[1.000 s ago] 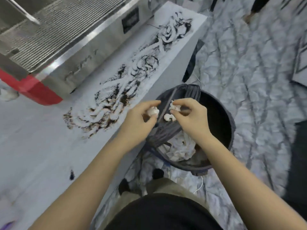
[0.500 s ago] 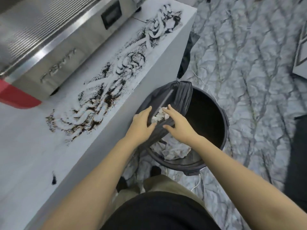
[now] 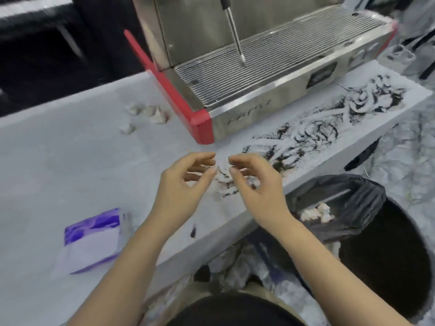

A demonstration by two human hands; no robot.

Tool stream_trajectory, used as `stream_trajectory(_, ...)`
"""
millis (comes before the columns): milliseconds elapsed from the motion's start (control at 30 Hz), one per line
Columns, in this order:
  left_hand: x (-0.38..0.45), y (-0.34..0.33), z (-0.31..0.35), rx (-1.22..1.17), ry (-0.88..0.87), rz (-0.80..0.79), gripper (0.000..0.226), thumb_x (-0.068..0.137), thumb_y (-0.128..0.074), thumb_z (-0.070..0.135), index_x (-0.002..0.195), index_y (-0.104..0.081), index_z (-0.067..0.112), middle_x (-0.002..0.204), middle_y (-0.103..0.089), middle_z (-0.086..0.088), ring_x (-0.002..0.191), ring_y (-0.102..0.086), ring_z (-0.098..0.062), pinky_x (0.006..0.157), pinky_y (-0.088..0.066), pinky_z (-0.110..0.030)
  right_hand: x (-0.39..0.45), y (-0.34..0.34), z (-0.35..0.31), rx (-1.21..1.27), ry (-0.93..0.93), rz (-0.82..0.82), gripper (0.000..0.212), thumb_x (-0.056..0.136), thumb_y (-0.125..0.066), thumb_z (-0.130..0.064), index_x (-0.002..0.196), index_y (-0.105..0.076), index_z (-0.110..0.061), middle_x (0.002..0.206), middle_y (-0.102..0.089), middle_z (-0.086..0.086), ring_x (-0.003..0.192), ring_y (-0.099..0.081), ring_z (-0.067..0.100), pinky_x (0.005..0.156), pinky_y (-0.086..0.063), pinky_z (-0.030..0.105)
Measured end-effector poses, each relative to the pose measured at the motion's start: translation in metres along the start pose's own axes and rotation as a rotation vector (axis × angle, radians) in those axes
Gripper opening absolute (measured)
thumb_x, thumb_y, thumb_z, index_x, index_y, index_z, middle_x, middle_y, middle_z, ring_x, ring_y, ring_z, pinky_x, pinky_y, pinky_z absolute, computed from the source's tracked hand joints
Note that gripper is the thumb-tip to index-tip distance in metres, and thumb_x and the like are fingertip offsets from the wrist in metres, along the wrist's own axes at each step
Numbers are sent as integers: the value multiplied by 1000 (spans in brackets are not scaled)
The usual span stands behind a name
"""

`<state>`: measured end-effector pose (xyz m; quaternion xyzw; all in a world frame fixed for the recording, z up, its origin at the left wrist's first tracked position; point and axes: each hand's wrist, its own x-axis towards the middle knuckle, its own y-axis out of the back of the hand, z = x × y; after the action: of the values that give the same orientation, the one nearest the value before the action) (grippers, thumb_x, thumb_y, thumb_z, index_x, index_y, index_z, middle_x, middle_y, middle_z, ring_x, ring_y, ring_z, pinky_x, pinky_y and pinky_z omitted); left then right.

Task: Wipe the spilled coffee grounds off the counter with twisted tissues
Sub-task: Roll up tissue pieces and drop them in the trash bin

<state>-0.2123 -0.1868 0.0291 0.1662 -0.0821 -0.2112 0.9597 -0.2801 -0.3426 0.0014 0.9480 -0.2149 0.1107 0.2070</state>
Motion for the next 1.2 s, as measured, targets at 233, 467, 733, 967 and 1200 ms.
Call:
stream_trajectory(233,35,126,-43,106,39,198,26,90,-70,17,115,-69,23,104,-72,7,93,-67,-6,79,-55,-20,55,-133,-16,-86,110,-209,23,92,-61,-17,115,-64,-18,111,-63,-6,105,-58,12,91,-49,33)
stream_trajectory(467,117,192,-122,482,-10,118,45,92,-64,28,136,-56,21,135,-56,1,120,-54,-18,100,-49,-35,140,-229,1,-533,-30,-326,60,94,-55,-26,148,-31,-17,159,-18,14,146,-15,32,115,-24,46)
stream_trajectory(733,172,191,-183,811,4,-157,50,99,-52,26,148,-43,24,161,-28,-10,139,-36,-39,107,-40,-51,194,-257,44,-822,-68,-390,48,98,-45,-16,145,-34,-12,157,-21,15,143,-20,35,115,-26,43)
stream_trajectory(967,145,181,-186,805,-208,-142,34,92,-59,9,125,-66,11,118,-70,-9,102,-63,-35,83,-55,-44,164,-244,49,-813,222,-374,20,85,-52,6,97,-65,-3,106,-60,14,103,-53,32,78,-51,41)
stream_trajectory(1200,93,156,-135,530,-33,-158,33,90,-64,12,123,-69,16,119,-70,-2,100,-65,-16,92,-51,-28,104,-193,23,-532,193,-304,14,72,-63,0,79,-73,-7,88,-67,9,85,-64,32,66,-54,38)
